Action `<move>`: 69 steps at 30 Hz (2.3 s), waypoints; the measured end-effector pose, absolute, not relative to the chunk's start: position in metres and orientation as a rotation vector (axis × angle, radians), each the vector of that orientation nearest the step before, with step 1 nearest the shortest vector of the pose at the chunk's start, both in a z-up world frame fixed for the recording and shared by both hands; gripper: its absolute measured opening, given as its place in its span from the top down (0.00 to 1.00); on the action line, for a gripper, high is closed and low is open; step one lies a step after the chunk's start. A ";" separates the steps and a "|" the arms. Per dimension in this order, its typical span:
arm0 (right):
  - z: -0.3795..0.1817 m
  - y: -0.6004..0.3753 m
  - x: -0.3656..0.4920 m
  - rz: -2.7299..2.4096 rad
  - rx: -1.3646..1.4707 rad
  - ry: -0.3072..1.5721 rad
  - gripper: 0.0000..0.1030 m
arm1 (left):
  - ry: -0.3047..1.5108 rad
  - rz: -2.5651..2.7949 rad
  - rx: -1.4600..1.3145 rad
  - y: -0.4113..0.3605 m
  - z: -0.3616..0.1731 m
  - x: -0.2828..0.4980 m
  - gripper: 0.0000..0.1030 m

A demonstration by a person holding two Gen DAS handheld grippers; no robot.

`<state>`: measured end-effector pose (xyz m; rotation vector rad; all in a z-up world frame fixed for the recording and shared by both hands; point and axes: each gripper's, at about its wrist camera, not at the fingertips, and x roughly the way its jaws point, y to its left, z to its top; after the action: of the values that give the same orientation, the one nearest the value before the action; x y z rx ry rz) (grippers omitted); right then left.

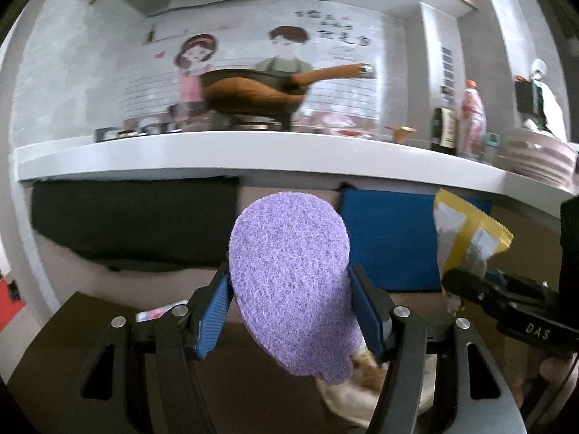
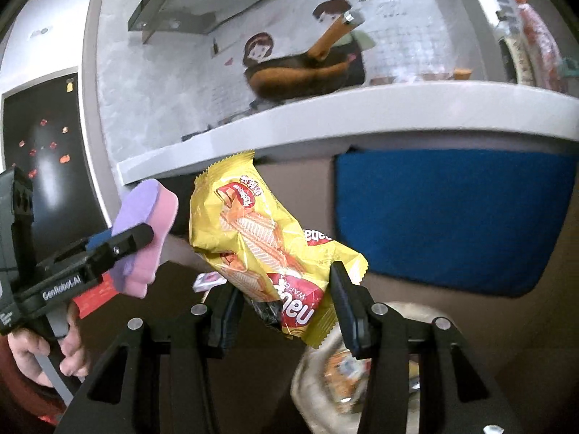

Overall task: Collect trash
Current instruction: 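Carry the purple sponge with the left tool over the bin while right carries the wafer bag, then open the left tool to drop the sponge in the bin while right drops the wafer bag, then move both open tools back to the tissue pack and round pad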

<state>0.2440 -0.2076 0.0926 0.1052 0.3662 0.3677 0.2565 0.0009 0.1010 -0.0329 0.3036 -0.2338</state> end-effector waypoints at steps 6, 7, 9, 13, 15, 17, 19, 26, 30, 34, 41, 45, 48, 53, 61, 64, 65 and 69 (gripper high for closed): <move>0.090 -0.245 0.240 0.301 0.106 0.369 0.58 | 0.354 -0.334 -0.034 -0.050 0.089 0.272 0.38; 0.088 -0.249 0.239 0.293 0.110 0.374 0.58 | 0.364 -0.345 -0.037 -0.055 0.085 0.274 0.38; 0.081 -0.261 0.237 0.267 0.116 0.385 0.58 | 0.393 -0.370 -0.036 -0.068 0.075 0.279 0.38; 0.067 -0.276 0.237 0.234 0.117 0.413 0.58 | 0.451 -0.394 -0.039 -0.085 0.055 0.286 0.38; 0.061 -0.282 0.238 0.224 0.122 0.421 0.58 | 0.471 -0.403 -0.042 -0.092 0.048 0.288 0.38; 0.057 -0.287 0.239 0.219 0.130 0.428 0.58 | 0.486 -0.411 -0.037 -0.097 0.042 0.290 0.38; 0.050 -0.293 0.242 0.215 0.141 0.439 0.58 | 0.507 -0.421 -0.033 -0.102 0.034 0.293 0.38; 0.024 -0.303 0.257 0.217 0.203 0.497 0.57 | 0.570 -0.413 -0.045 -0.105 0.012 0.310 0.38; 0.009 -0.305 0.266 0.210 0.222 0.530 0.56 | 0.610 -0.414 -0.046 -0.108 -0.001 0.322 0.38; 0.000 -0.304 0.277 0.201 0.231 0.553 0.56 | 0.644 -0.429 -0.077 -0.107 -0.012 0.331 0.38; -0.013 -0.307 0.289 0.193 0.259 0.571 0.54 | 0.721 -0.529 -0.122 -0.107 -0.029 0.354 0.37; -0.021 -0.305 0.295 0.185 0.303 0.572 0.33 | 0.806 -0.543 -0.155 -0.104 -0.044 0.372 0.36; -0.027 -0.305 0.297 0.163 0.314 0.582 0.32 | 0.820 -0.555 -0.163 -0.102 -0.049 0.376 0.35; -0.032 -0.308 0.296 0.181 0.342 0.591 0.31 | 0.774 -0.554 -0.248 -0.085 -0.035 0.379 0.35; -0.027 -0.306 0.288 0.192 0.381 0.574 0.30 | 0.707 -0.413 -0.222 -0.034 -0.015 0.357 0.35; -0.021 -0.299 0.279 0.194 0.388 0.578 0.30 | 0.696 -0.340 -0.185 -0.001 -0.006 0.336 0.35; -0.017 -0.295 0.276 0.197 0.387 0.572 0.30 | 0.695 -0.312 -0.179 0.011 -0.002 0.330 0.35; 0.012 -0.276 0.261 0.225 0.375 0.516 0.29 | 0.641 -0.188 -0.178 0.073 0.031 0.295 0.35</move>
<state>0.2613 -0.2761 0.0124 0.3748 0.5160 0.2253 0.2948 0.0727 0.0313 -0.1777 0.6409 -0.1879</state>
